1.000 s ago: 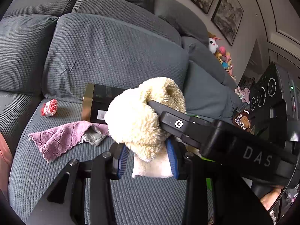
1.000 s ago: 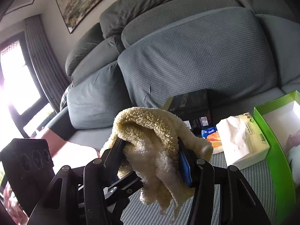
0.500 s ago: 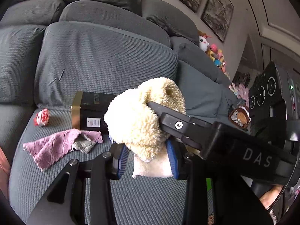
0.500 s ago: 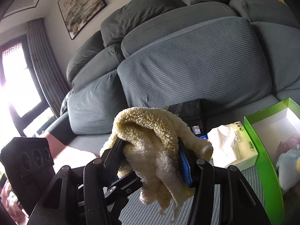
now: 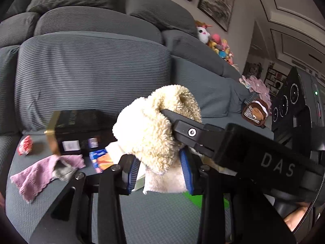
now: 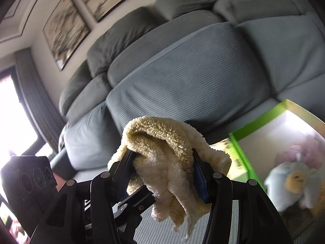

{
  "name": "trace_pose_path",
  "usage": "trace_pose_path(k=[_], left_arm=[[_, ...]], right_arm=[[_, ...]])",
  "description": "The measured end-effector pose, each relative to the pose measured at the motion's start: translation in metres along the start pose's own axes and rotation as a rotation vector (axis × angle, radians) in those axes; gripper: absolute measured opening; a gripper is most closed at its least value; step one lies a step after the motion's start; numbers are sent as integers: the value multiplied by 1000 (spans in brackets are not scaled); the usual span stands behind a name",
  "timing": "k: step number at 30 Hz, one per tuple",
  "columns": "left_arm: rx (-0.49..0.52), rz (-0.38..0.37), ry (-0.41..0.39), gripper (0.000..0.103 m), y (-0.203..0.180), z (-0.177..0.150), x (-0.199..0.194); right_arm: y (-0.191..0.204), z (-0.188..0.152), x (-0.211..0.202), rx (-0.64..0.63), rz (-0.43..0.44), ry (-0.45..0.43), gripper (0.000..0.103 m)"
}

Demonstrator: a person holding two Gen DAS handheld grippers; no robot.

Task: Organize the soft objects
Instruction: 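Carry the cream towel with both grippers over the green box, then open both grippers to drop the cream towel into the green box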

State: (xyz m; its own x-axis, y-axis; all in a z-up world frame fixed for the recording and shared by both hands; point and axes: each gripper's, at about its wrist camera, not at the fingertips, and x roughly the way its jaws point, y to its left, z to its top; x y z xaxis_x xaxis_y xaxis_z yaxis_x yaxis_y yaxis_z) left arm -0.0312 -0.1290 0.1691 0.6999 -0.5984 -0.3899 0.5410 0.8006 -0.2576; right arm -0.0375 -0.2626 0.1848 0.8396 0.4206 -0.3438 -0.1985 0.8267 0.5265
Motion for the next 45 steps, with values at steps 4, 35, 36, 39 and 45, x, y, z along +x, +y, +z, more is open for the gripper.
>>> trace_pose_path(k=[4, 35, 36, 39, 45], left_arm=[[52, -28, 20, 34, -22, 7, 21], [24, -221, 303, 68, -88, 3, 143], [19, -223, 298, 72, -85, 5, 142], [6, -219, 253, 87, -78, 11, 124], [15, -123, 218, 100, -61, 17, 88]], right_arm=[[-25, 7, -15, 58, -24, -56, 55], [-159, 0, -77, 527, -394, -238, 71], [-157, 1, -81, 523, -387, -255, 74], [-151, 3, -87, 510, -355, -298, 78], [-142, 6, -83, 508, -283, -305, 82]])
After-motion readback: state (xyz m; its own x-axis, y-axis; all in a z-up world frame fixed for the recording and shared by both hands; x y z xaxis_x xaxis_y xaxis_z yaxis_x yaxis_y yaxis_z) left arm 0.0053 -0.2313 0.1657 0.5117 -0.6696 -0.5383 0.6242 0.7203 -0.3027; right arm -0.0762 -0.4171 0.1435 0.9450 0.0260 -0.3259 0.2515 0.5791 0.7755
